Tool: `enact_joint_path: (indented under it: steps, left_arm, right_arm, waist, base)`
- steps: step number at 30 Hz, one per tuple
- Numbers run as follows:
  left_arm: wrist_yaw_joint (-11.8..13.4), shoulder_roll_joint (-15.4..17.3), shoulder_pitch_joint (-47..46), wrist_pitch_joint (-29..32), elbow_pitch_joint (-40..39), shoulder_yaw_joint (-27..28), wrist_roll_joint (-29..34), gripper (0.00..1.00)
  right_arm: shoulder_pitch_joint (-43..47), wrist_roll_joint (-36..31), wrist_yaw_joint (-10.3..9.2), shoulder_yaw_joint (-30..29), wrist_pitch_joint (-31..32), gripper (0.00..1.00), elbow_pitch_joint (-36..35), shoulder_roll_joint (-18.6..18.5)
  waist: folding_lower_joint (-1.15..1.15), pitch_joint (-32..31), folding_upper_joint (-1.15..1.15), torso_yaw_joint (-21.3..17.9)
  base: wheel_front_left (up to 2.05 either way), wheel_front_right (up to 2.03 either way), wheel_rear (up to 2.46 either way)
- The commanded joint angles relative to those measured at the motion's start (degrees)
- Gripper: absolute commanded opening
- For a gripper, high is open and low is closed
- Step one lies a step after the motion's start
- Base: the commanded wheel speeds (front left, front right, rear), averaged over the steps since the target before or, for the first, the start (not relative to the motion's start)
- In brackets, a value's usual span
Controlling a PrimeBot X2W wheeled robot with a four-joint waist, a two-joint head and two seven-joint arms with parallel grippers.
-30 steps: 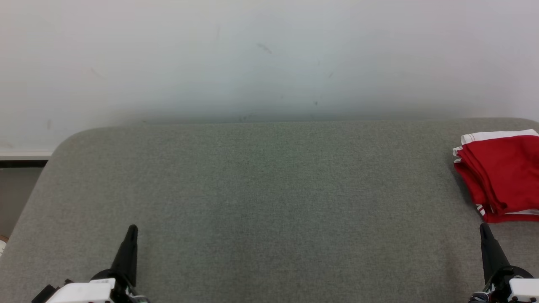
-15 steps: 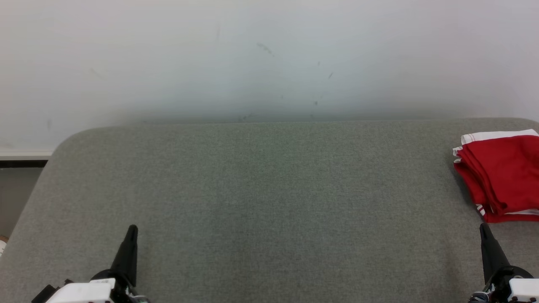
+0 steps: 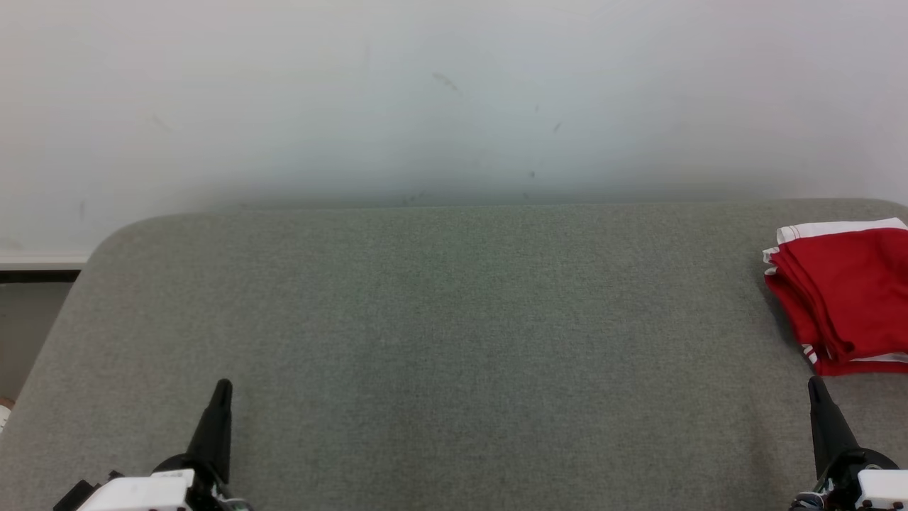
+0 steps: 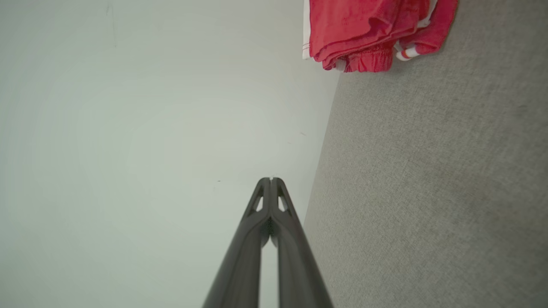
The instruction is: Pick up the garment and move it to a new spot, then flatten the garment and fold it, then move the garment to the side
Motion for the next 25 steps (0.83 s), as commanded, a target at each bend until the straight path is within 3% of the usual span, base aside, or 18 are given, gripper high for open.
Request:
enact_joint_path:
  steps: [1, 25]
  left_arm:
    - [-0.3, 0.4, -0.4, 0.2, -0.2, 0.1, -0.8, 0.0]
    - [-0.3, 0.4, -0.4, 0.2, -0.2, 0.1, -0.8, 0.0]
  right_arm:
    - [-0.7, -0.3, -0.1, -0.2, 0.2, 0.0, -0.1, 0.0]
    - [-0.7, -0.3, -0.1, -0.3, 0.2, 0.0, -0.1, 0.0]
  waist:
    - [0.0, 0.0, 0.0, 0.0]
    - [0.0, 0.0, 0.0, 0.0]
  base:
    - [0.0, 0.0, 0.0]
    - [0.0, 0.0, 0.0]
